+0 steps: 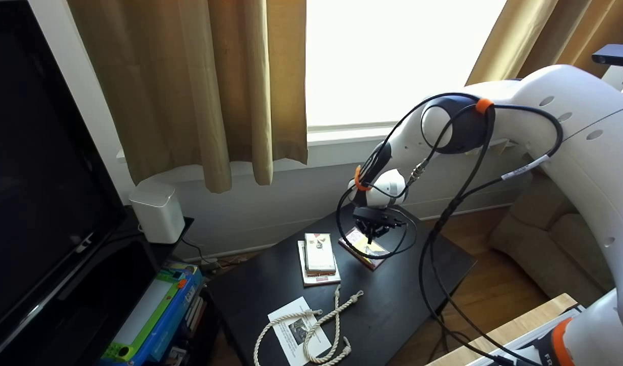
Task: Turn the yellow book around
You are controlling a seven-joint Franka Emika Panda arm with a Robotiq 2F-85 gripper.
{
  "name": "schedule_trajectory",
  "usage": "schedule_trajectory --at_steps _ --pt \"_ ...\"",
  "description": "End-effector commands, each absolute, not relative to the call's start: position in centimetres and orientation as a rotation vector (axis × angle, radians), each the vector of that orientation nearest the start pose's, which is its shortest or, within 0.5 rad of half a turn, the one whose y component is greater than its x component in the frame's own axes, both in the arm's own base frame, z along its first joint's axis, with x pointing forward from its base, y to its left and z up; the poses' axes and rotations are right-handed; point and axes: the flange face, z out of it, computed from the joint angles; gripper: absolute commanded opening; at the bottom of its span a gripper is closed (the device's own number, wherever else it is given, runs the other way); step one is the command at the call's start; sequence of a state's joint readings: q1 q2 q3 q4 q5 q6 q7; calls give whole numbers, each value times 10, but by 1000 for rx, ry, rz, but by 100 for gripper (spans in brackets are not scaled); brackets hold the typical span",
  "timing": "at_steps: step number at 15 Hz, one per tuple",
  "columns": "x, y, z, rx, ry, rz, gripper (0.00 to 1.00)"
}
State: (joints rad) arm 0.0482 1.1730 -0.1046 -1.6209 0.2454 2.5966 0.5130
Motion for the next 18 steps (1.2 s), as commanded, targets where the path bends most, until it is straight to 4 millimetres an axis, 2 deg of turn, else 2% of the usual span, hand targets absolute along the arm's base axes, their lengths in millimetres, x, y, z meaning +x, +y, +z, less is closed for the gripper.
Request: schedule_trajectory --at_steps 1,6,7,8,9,10,12,15,17,18 --pt "599 -36 -44 -3075 851 315 0" --pt "608 -27 -8 -3181 463 291 0" --pt "611 -27 0 -3182 485 233 26" --pt "614 -31 2 -3155 522 175 28" --pt "623 -28 -8 -3152 547 225 8" --pt "624 -29 -3 -3152 545 196 40" --pt "619 -36 -37 -3049 601 249 55" --pt "606 -25 -92 -2877 798 300 78" --pt "598 -24 -122 -2763 872 344 93" --pt "597 -22 -129 -2762 886 344 100"
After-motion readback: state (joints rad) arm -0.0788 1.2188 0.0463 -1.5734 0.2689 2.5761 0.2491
